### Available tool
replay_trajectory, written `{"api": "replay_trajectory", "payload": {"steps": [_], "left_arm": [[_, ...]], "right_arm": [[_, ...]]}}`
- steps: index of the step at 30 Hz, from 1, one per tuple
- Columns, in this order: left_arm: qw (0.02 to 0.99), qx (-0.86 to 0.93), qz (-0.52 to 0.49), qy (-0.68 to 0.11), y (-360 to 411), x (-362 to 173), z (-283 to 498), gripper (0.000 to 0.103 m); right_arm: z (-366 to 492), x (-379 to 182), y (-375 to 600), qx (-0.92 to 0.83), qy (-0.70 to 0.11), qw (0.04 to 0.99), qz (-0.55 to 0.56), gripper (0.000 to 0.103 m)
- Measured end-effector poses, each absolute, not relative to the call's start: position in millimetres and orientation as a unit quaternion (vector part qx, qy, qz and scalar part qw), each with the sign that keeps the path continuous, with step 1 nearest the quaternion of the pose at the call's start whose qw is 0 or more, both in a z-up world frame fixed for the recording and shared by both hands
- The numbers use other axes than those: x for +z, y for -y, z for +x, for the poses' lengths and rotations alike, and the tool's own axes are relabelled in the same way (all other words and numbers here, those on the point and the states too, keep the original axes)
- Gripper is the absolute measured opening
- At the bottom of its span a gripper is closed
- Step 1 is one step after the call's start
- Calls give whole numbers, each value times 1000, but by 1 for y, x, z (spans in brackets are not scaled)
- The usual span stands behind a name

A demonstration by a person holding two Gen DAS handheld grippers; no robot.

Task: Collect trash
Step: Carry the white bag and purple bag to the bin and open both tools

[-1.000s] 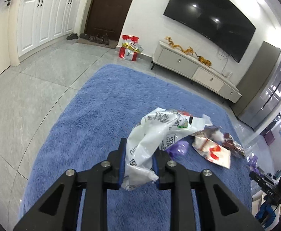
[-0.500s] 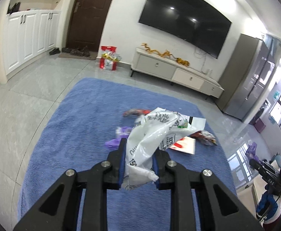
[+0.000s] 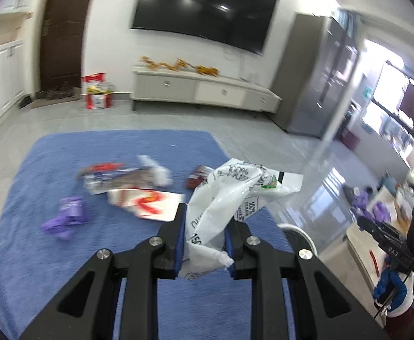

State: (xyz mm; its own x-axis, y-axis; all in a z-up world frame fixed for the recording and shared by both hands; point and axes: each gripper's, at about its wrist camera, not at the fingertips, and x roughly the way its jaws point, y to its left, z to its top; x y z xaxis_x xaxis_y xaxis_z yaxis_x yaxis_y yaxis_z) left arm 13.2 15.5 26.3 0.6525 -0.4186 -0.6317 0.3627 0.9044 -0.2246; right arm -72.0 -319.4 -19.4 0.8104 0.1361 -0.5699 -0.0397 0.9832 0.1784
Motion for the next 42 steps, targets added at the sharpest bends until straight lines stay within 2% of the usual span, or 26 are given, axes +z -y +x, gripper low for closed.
{"api": "replay_trajectory", "payload": {"steps": [14,22,35,38,40,42], "left_arm": [[825,-331,95,-447,208,-51,34,22],[797,-340,126,-483,282,-91,46,22],[767,-338,115,-533,355,-143,70,24],[757,-345,106,-545,364,-148,73,30],[755,-347,103,-547,365,-149,75,49],[755,-351,99,-544,364,-147,74,55]], "right_arm": [[-88,-116,421,-46,-370,910,181,28],[-74,-158,452,-75,-402,889,207,28],[-43,-188,474,-98,-430,873,209,31],[-42,-191,473,-106,-438,869,204,31],[-42,-194,475,-113,-443,866,204,35],[-44,-198,479,-119,-446,863,207,35]]}}
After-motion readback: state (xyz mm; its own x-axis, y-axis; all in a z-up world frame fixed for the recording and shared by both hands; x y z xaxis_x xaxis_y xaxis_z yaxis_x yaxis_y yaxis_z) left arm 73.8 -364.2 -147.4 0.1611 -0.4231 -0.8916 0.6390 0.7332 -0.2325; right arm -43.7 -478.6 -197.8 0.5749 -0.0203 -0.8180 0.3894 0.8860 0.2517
